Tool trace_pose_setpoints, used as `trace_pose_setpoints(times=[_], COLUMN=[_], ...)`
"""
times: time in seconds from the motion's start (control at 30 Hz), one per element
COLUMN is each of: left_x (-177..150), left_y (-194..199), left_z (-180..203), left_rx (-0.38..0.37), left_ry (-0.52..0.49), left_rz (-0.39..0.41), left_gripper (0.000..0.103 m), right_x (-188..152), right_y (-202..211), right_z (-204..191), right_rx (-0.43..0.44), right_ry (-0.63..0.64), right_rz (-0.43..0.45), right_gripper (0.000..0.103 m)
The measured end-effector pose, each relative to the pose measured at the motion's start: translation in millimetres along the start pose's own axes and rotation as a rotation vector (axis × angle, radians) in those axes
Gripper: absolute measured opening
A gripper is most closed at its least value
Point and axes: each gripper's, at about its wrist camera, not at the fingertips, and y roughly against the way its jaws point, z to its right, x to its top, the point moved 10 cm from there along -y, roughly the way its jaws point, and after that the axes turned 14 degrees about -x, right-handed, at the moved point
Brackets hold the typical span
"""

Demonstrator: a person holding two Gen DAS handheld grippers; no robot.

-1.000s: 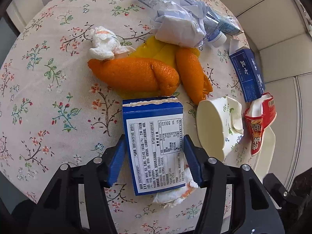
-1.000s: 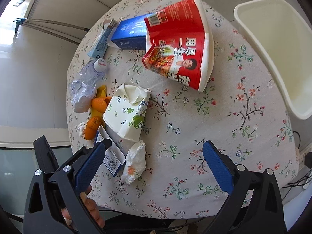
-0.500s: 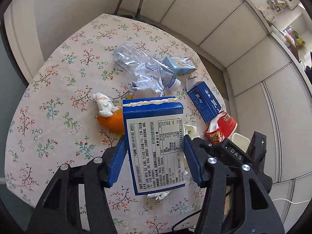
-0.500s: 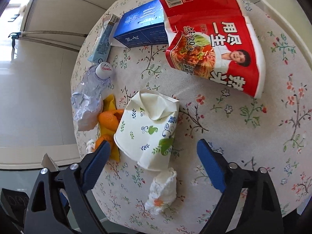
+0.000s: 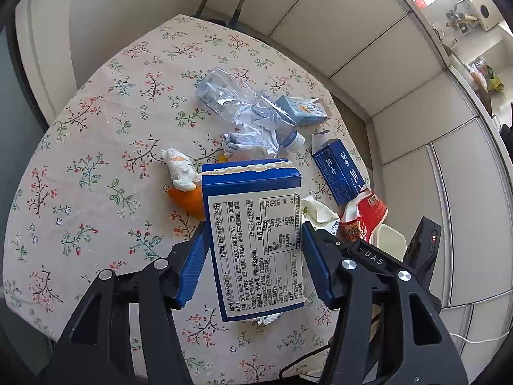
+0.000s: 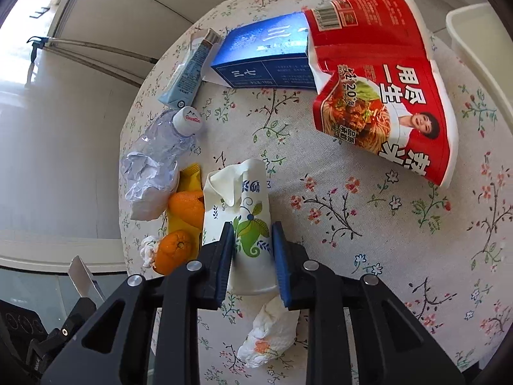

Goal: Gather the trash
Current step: 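Carry the paper cup to the white bin with the right tool and release it, then carry the blue-and-white box over the bin with the left tool and release it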

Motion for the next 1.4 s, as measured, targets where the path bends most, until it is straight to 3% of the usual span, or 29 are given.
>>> trace_pose_setpoints(times=[0.23, 0.47, 0.7, 0.83, 0.93, 0.97, 1.03, 1.13, 1.2, 1.4], left_x=[3.0, 0.5, -9.2, -18.4, -25.9, -28.7, -34.5, -43.3, -48.2, -57.9], left_y=[-2.4, -13.2, -33.8, -50.9, -62.2, -66.4, -75.0, -86.7, -96.7, -139.8], left_z=[3.9, 22.5, 44.1, 53.8, 66.9, 73.8, 91.0, 126.8, 150.7, 217.4], left_rx=[-0.005, -0.037, -0.036, -0.027, -0.031, -0.033, -0.044, -0.058, -0.069, -0.154], left_ry=[0.0, -0.018, -0.06, -0.081, -0.116, -0.136, -0.189, -0.319, -0.377, -0.413], left_rz=[0.019, 0.02, 0.002, -0.018, -0.026, -0.029, -0.033, -0.027, -0.028, -0.076], left_gripper=[0.055, 0.055, 0.055, 0.055, 0.055, 0.055, 0.055, 0.055, 0.055, 0.056], right_x=[6.2, 32.3, 75.7, 88.8, 94.6, 94.5, 95.4, 97.0, 96.4, 94.3], right_y=[39.8, 105.7, 172.3, 188.3, 189.6, 188.8, 191.4, 211.3, 223.6, 248.5], right_z=[-5.0, 20.6, 124.6, 172.0, 200.1, 205.1, 218.6, 238.6, 249.4, 289.2], right_rx=[0.011, -0.06, -0.248, -0.427, -0.527, -0.54, -0.56, -0.608, -0.634, -0.668], right_ry=[0.072, 0.125, 0.009, -0.015, -0.048, -0.06, -0.103, -0.161, -0.192, -0.299], right_rz=[0.104, 0.326, 0.529, 0.603, 0.6, 0.59, 0.574, 0.625, 0.656, 0.675], right_gripper=[0.025, 0.025, 0.025, 0.026, 0.028, 0.032, 0.062, 0.082, 0.086, 0.088])
